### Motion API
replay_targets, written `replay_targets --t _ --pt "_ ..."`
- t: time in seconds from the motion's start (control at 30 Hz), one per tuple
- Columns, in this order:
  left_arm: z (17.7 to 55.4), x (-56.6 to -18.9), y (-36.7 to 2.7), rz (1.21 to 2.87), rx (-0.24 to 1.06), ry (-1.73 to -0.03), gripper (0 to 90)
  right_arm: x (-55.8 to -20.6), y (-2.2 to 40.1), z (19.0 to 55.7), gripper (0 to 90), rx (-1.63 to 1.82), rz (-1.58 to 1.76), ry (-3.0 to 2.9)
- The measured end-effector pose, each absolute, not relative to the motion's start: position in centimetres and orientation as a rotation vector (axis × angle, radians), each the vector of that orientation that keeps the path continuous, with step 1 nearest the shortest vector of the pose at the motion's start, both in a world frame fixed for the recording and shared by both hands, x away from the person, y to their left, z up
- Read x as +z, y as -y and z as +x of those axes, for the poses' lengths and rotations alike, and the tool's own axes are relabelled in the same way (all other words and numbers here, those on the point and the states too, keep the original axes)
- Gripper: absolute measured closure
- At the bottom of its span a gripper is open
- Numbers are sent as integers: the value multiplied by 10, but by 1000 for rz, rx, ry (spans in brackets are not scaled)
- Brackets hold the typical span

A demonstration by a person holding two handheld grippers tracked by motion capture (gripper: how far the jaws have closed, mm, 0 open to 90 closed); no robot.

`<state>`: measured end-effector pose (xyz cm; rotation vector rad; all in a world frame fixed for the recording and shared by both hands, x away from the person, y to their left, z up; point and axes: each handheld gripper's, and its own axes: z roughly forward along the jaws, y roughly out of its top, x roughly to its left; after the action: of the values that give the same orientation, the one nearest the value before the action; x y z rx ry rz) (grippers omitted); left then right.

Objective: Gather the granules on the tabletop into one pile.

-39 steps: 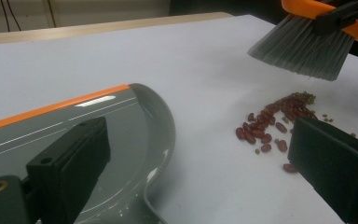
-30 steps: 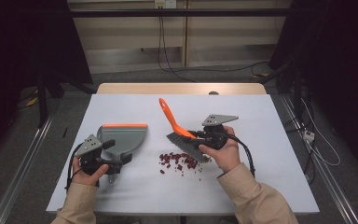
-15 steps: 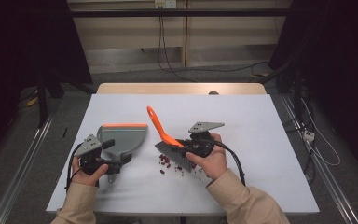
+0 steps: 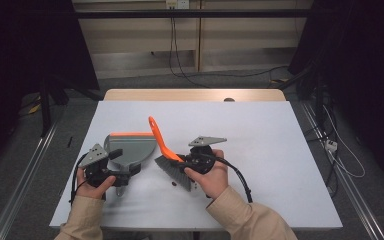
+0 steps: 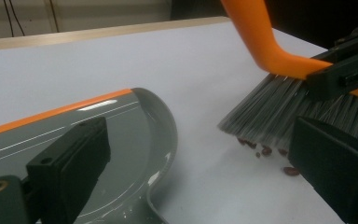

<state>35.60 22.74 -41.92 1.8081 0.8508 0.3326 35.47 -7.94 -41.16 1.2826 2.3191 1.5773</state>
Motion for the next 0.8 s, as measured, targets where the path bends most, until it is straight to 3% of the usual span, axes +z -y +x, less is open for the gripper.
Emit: replay_targets --t 0.33,0.8 --pt "356 -418 -228 1803 335 -850 54 -431 55 359 713 1472 1387 -2303" --pt "355 -418 -228 1816 341 -848 54 -437 74 369 699 1333 1500 -2270"
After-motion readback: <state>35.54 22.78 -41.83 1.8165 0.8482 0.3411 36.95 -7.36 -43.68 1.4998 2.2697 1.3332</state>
